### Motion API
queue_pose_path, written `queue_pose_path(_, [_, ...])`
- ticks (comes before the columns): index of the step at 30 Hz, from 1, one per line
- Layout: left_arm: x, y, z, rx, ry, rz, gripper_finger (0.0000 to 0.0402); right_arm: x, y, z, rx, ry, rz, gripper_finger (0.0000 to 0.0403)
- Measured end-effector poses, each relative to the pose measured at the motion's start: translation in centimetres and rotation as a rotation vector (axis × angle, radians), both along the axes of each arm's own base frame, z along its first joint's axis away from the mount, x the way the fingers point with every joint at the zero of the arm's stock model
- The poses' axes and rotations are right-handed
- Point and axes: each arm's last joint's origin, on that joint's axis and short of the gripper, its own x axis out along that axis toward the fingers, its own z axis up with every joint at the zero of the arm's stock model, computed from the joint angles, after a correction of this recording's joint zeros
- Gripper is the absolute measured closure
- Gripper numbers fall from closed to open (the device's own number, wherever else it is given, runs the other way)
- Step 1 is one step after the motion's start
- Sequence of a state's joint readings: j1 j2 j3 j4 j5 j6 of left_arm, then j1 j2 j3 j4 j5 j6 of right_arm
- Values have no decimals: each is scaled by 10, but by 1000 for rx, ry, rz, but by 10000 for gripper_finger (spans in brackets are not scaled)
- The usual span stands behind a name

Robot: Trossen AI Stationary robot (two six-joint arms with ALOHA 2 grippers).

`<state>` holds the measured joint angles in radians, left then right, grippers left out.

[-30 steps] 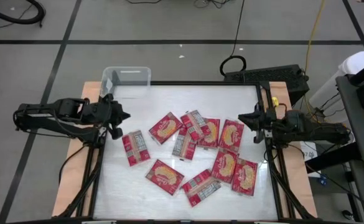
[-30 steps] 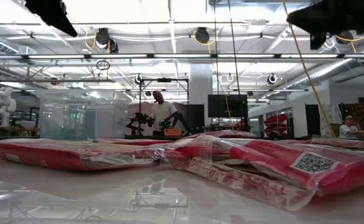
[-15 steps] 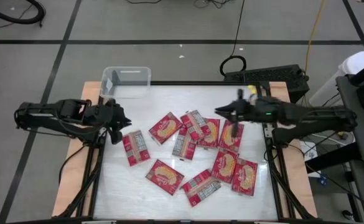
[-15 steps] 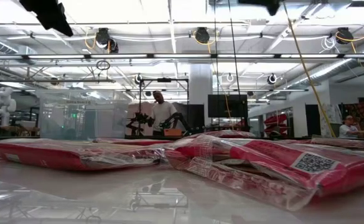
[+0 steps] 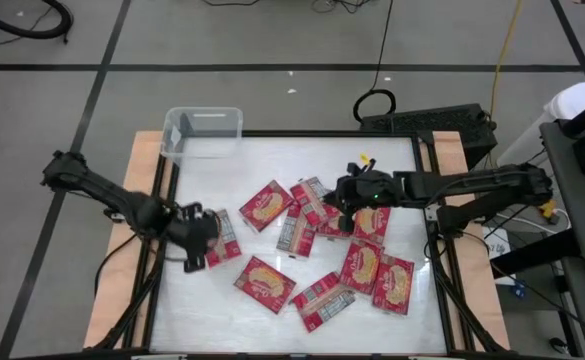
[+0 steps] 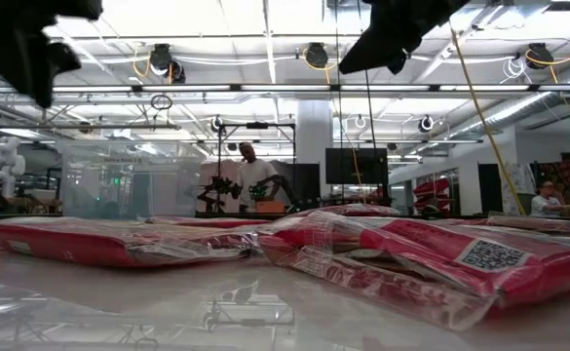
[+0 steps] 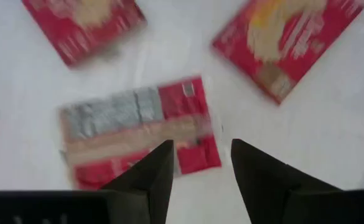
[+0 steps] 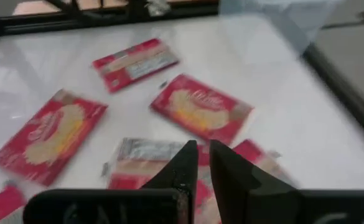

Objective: Sort popcorn bags into baskets
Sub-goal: Put the red popcorn bag into the transparent container

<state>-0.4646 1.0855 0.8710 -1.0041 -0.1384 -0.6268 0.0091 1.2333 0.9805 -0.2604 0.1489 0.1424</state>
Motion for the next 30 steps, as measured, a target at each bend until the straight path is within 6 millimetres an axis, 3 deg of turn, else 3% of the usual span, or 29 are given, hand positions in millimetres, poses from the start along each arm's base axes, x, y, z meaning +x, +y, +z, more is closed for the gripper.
queue_pose_path(9, [11,-41,-43,37,-2,-17,265,-3,0,-23,48,35,-11,369])
queue_pose_path(15, [9,-60,-68,73,46,-38,209,-2,6,-38,47,-62,18,369])
queue_pose_path(23, [5,-74,-84,182,22,3,123,-7,14,-56,39,-102,55,369])
queue_pose_path(30, [5,-79,-104,327,37,16,120,-11,21,-69,43,-154,85,369])
